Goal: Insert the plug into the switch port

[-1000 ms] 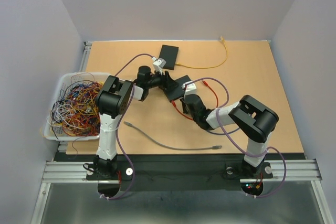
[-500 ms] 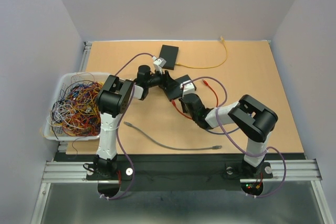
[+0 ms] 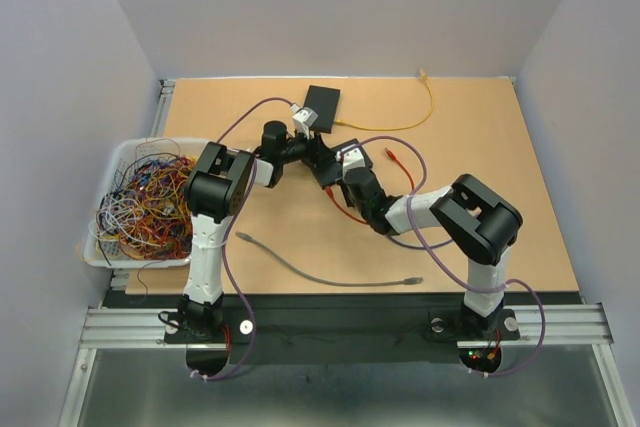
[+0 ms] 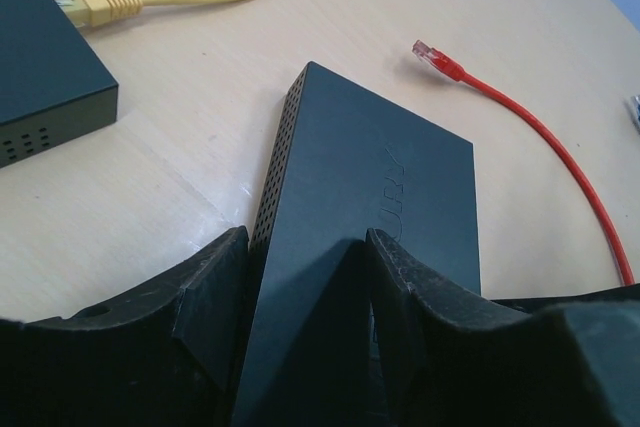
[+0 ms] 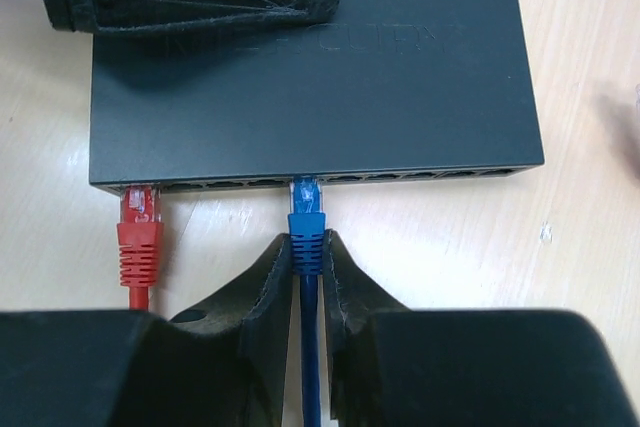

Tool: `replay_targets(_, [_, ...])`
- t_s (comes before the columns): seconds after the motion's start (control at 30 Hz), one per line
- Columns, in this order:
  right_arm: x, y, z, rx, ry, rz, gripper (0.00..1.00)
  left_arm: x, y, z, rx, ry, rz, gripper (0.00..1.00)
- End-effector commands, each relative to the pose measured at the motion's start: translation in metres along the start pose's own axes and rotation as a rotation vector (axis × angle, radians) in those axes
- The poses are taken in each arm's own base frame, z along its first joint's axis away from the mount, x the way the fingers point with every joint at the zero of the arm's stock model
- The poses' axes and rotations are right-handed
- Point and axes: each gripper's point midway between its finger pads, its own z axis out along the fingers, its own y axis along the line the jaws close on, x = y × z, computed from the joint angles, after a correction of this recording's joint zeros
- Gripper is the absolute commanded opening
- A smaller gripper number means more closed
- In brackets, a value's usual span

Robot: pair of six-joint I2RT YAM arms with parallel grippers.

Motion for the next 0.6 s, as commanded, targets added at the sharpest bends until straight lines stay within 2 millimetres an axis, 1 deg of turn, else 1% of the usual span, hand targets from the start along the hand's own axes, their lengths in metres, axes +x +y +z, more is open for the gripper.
replay_targets(0.0, [-0.089,-0.003,0.021,-0.015,-0.253,0.12,0.01,0.047,-0.058,0.004,0.205,0.172,-0.086,0.58])
replay_targets(0.1, [-0.094,-0.008,0.026,-0.016,-0.26,0.135,0.0,0.047,-0.059,0.003,0.207,0.173,-0.084,0.58])
replay_targets(0.2, [-0.103,-0.006,0.028,-0.029,-0.275,0.133,0.0,0.048,-0.058,0.003,0.207,0.175,-0.085,0.58])
replay_targets(0.3, [-0.107,-0.001,0.029,-0.054,-0.282,0.127,0.0,0.047,-0.057,0.004,0.209,0.175,-0.087,0.58])
replay_targets(0.37, [-0.105,0.002,0.029,-0.071,-0.278,0.128,0.01,0.048,-0.058,0.004,0.211,0.177,-0.09,0.58])
replay_targets(0.5, [-0.092,0.004,0.026,-0.086,-0.254,0.137,0.0,0.047,-0.058,0.005,0.216,0.177,-0.092,0.59])
replay_targets(0.53, [-0.084,0.003,0.025,-0.084,-0.239,0.137,0.0,0.046,-0.057,0.005,0.217,0.176,-0.095,0.6])
replay_targets(0.57, [-0.084,0.003,0.022,-0.092,-0.241,0.14,0.0,0.047,-0.056,0.004,0.212,0.175,-0.096,0.61])
